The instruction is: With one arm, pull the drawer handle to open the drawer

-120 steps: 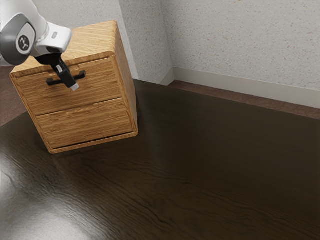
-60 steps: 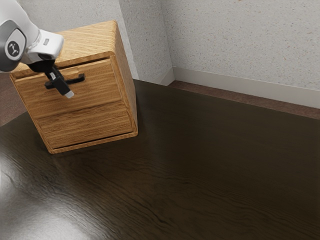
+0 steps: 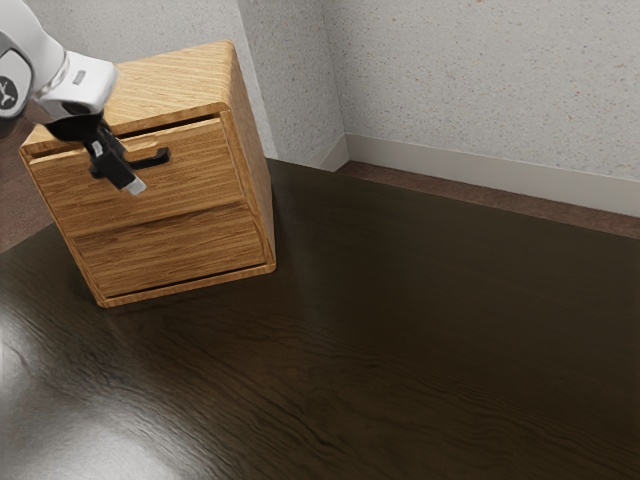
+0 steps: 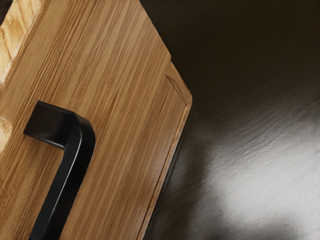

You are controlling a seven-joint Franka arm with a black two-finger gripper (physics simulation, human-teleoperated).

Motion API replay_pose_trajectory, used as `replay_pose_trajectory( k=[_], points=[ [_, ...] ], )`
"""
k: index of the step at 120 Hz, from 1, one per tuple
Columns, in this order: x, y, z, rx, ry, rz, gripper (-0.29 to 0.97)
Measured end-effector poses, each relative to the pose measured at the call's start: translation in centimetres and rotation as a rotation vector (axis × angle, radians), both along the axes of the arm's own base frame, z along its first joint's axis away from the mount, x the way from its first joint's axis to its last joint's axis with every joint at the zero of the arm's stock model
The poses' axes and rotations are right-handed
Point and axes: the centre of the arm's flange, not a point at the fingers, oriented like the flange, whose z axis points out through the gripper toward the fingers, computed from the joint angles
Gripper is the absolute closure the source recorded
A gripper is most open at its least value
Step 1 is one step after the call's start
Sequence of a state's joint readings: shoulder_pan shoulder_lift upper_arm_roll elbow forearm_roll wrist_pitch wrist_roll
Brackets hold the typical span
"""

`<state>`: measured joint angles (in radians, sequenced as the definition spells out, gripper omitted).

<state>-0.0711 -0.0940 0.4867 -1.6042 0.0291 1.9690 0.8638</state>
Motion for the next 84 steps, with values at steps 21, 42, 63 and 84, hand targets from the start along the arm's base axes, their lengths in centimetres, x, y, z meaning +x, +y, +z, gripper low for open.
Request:
replay_pose_trajectory(
  k=[21, 42, 63, 84],
  points=[
    [0.3, 0.8, -0.7, 0.011, 0.005, 0.015, 0.00],
    [0.9, 0.5, -0.9, 0.020, -0.009, 0.014, 0.00],
    [0.5, 1.8, -0.8, 0.027, -0.021, 0.042, 0.00],
    [1.4, 2.5, -3.5, 0.023, 0.019, 0.061, 0.00]
  ],
)
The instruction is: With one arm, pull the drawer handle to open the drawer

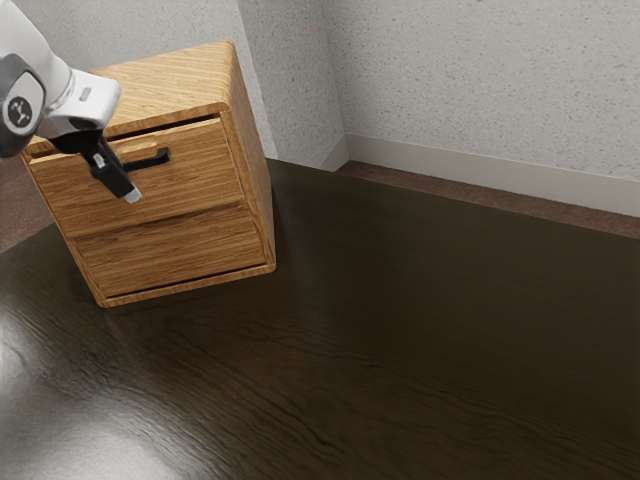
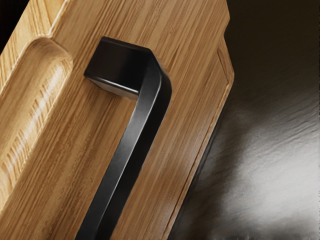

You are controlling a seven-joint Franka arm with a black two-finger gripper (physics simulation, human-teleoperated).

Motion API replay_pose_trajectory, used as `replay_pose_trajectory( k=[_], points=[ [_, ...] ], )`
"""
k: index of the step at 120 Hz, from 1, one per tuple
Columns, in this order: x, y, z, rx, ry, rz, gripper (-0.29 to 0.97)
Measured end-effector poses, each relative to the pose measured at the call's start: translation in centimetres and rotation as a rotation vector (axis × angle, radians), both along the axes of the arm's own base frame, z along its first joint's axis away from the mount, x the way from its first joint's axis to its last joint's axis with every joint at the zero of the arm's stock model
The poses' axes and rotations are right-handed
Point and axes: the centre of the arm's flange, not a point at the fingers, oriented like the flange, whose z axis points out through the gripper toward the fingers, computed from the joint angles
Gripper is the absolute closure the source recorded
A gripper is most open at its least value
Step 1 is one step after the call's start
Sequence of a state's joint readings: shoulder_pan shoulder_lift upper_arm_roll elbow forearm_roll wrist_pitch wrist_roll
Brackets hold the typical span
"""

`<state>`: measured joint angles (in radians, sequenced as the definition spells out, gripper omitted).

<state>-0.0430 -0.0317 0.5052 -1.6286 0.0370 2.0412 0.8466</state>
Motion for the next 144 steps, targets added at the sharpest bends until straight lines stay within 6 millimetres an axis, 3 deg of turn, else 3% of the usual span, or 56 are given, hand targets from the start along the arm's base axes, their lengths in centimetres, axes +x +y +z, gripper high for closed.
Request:
replay_pose_trajectory(
  k=[20, 33, 40, 47, 52, 56, 59, 66, 75, 88, 112, 130, 144],
  points=[
    [0.4, -0.5, -1.2, -0.007, 0.007, 0.001, 0.00],
    [0.0, -1.8, -0.6, -0.017, -0.011, -0.015, 0.06],
    [-0.4, -3.2, -0.3, -0.026, -0.021, -0.037, 0.07],
    [0.0, -5.8, -0.6, -0.030, -0.015, -0.084, 0.08],
    [-0.2, -6.8, -0.8, -0.030, -0.011, -0.101, -0.04],
    [-0.6, -7.5, -0.7, -0.029, -0.014, -0.111, 0.02],
    [-1.1, -8.0, -0.1, -0.025, -0.023, -0.120, 0.17],
    [-2.9, -10.7, 3.3, -0.008, -0.084, -0.177, 0.11],
    [-6.6, -11.1, 8.0, 0.005, -0.157, -0.189, 0.07],
    [-8.7, -10.7, 9.6, 0.008, -0.153, -0.178, 0.04],
    [-9.5, -7.0, 7.3, 0.034, -0.060, -0.096, 0.01],
    [-5.8, -7.7, 2.6, 0.061, 0.029, -0.097, 0.00],
    [-5.4, -6.7, -0.3, 0.046, 0.055, -0.082, -0.04]
  ],
)
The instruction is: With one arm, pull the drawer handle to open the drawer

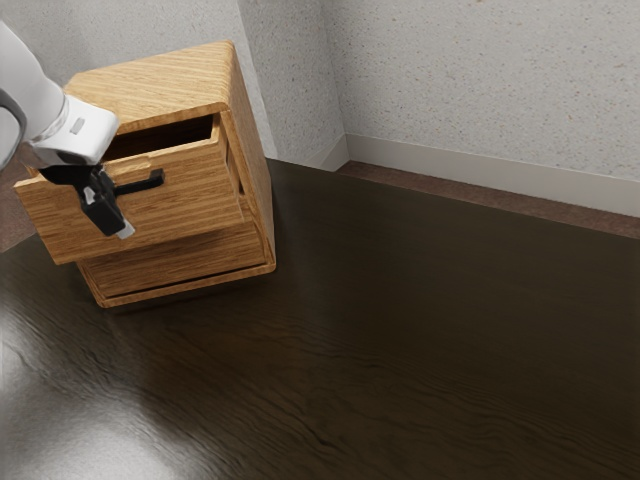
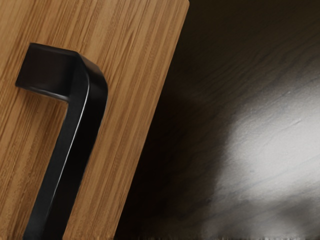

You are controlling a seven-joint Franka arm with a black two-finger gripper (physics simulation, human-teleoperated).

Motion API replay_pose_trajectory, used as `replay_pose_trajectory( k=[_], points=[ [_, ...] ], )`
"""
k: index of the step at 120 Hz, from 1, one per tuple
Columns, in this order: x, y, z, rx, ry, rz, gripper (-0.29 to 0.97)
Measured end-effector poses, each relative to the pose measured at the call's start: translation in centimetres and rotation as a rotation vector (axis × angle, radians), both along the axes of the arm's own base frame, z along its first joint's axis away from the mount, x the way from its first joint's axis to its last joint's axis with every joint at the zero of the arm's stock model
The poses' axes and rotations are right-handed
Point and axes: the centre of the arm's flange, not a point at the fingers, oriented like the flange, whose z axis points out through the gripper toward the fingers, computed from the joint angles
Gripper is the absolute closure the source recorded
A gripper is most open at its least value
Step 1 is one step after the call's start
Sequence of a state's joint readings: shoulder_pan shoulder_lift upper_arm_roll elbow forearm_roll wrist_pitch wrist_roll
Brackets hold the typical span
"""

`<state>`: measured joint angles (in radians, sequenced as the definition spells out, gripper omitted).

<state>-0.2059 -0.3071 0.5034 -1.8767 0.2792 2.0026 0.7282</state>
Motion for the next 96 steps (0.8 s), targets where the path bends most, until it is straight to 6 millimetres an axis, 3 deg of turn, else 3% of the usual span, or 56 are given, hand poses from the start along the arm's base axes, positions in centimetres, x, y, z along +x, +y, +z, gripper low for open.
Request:
replay_pose_trajectory(
  k=[17, 42, 51, 62, 68, 73, 76, 80, 85, 96],
  points=[
    [0.0, 0.2, 0.0, -0.005, -0.024, 0.003, 0.00],
    [1.2, -4.2, -0.8, -0.021, -0.025, -0.082, -0.02],
    [-0.5, -4.1, 1.4, -0.039, -0.072, -0.087, 0.30],
    [-3.2, -3.4, 4.8, -0.053, -0.131, -0.085, 0.17],
    [-3.2, -4.0, 6.1, -0.050, -0.140, -0.096, 0.13],
    [-1.0, -6.8, 10.0, -0.028, -0.151, -0.139, 0.10],
    [0.6, -10.3, 12.4, -0.024, -0.156, -0.202, 0.09],
    [1.8, -15.2, 14.1, -0.027, -0.142, -0.300, 0.07],
    [2.1, -19.7, 14.6, -0.037, -0.102, -0.392, 0.06],
    [2.5, -25.7, 12.6, -0.040, 0.024, -0.453, 0.03]
  ],
)
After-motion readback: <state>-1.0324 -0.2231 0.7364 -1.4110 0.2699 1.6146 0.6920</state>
